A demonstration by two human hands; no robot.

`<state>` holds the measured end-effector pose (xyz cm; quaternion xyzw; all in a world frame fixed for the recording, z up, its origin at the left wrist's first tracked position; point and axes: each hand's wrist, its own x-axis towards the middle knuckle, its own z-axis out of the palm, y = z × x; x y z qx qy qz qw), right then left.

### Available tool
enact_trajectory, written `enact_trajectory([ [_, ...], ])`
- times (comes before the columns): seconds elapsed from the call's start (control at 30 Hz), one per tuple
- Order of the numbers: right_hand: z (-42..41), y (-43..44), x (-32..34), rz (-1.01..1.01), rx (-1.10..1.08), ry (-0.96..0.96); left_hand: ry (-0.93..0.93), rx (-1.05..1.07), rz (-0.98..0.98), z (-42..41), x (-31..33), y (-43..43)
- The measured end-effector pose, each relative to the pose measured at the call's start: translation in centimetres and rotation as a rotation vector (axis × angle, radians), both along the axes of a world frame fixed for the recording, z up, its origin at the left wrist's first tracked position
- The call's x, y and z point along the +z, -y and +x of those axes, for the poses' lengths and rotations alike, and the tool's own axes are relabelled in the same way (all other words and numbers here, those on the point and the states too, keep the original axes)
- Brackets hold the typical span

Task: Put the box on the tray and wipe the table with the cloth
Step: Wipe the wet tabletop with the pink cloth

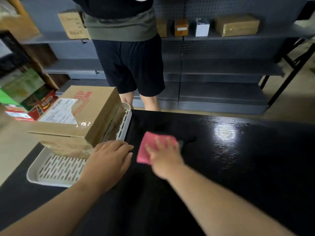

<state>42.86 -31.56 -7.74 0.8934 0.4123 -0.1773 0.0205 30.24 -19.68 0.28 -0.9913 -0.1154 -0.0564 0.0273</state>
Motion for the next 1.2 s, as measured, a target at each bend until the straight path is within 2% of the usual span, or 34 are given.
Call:
enact_trajectory([
  [0.13, -10.7, 2.3, 0.0, 0.026, 0.272, -0.1, 0.024, 0.009, -0.005, -0.3, 0.5, 0.0],
  [0.23, -13.3, 7.5, 0.0, 0.111, 0.491, -0.064, 0.035, -0.031, 0.019, -0.6, 1.1, 0.6],
  [0.27, -12.6, 9.4, 0.0, 0.125, 0.455, -0.035, 0.041, -0.048, 0.02, -0.8, 1.3, 0.8],
  [0.33, -10.3, 12.9, 0.2, 0.113, 0.225, 0.038, 0.044, -0.08, 0.013, -1.3, 1.8, 0.9],
  [0.47, -1.4, 17.7, -0.5, -0.078, -0.307, 0.085, 0.065, -0.133, -0.001, -3.8, 2.9, 0.7],
  [0.53, 0.1, 17.7, -0.9, -0.116, -0.565, -0.052, 0.071, -0.158, -0.006, -5.6, 3.3, 0.2],
  [0.6, -2.0, 14.4, -0.8, -0.127, -0.682, -0.065, 0.06, -0.175, -0.013, -7.6, 3.4, -0.6],
  [0.67, -7.0, 8.7, 0.0, -0.084, -0.64, -0.055, 0.061, -0.187, -0.005, -9.7, 3.4, -1.6],
  [0.83, -23.8, -2.5, 0.2, 0.14, -0.204, -0.03, 0.069, -0.255, 0.001, -13.3, 2.9, -3.2],
  [0.93, -31.1, -3.4, 0.2, 0.149, 0.068, -0.102, 0.072, -0.281, 0.022, -14.6, 2.2, -3.2],
  [1.0, -32.3, -1.8, 0.2, 0.148, 0.155, -0.118, 0.057, -0.301, 0.005, -15.1, 1.6, -3.0],
  [1.1, -28.8, 2.9, 0.1, 0.119, 0.059, -0.038, 0.033, -0.347, -0.033, -15.3, 0.9, -2.5],
  [1.2, -21.8, 11.4, -0.2, 0.038, -0.355, 0.094, 0.023, -0.385, -0.057, -15.3, 0.5, -2.0],
])
